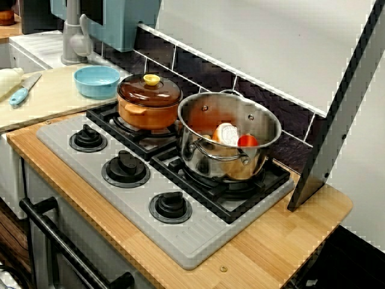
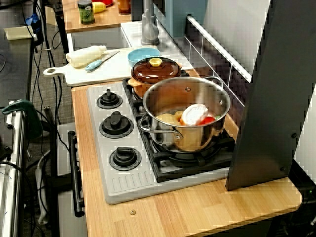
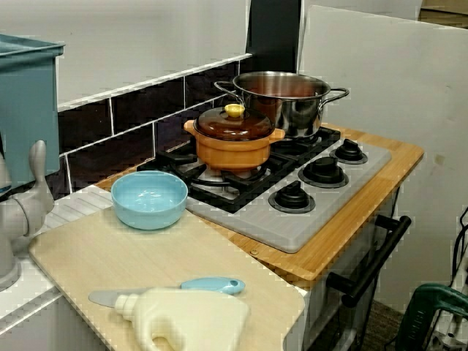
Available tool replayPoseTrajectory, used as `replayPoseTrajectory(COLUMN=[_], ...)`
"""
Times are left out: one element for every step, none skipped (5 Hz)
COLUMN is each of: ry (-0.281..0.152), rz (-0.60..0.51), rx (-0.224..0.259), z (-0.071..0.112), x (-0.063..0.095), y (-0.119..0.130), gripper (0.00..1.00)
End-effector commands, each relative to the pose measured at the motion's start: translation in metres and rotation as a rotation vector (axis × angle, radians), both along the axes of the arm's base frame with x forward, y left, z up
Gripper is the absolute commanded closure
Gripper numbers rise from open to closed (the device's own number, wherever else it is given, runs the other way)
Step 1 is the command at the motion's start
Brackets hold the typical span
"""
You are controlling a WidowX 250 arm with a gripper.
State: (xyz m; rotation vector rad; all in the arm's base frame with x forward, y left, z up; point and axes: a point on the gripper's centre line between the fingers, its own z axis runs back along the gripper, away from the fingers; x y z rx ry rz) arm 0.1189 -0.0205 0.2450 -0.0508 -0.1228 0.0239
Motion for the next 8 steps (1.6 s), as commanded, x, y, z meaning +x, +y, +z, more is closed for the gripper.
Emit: replayPoseTrajectory(ry=[0.000, 0.040, -0.027, -0.005, 0.001, -0.005, -0.002, 0.007], rz=[0.000, 0.101, 0.153, 0.196, 0.243, 0.287, 0.344, 0.428], rx=[0.000, -0.005, 0.067, 0.084, 0.076, 0.053, 0.043, 0.071], z=[0.000, -0.015, -0.027, -0.033, -0.041, -0.042, -0.048, -0.061], x=[0.000, 0.035, 0.046, 0.049, 0.046, 0.044, 0.049, 0.062], y=[0.000, 0.029, 0.059, 0.081, 0.112, 0.137, 0.156, 0.174], gripper=[0.00, 0.00, 0.00, 0.00, 0.00, 0.00, 0.00, 0.00])
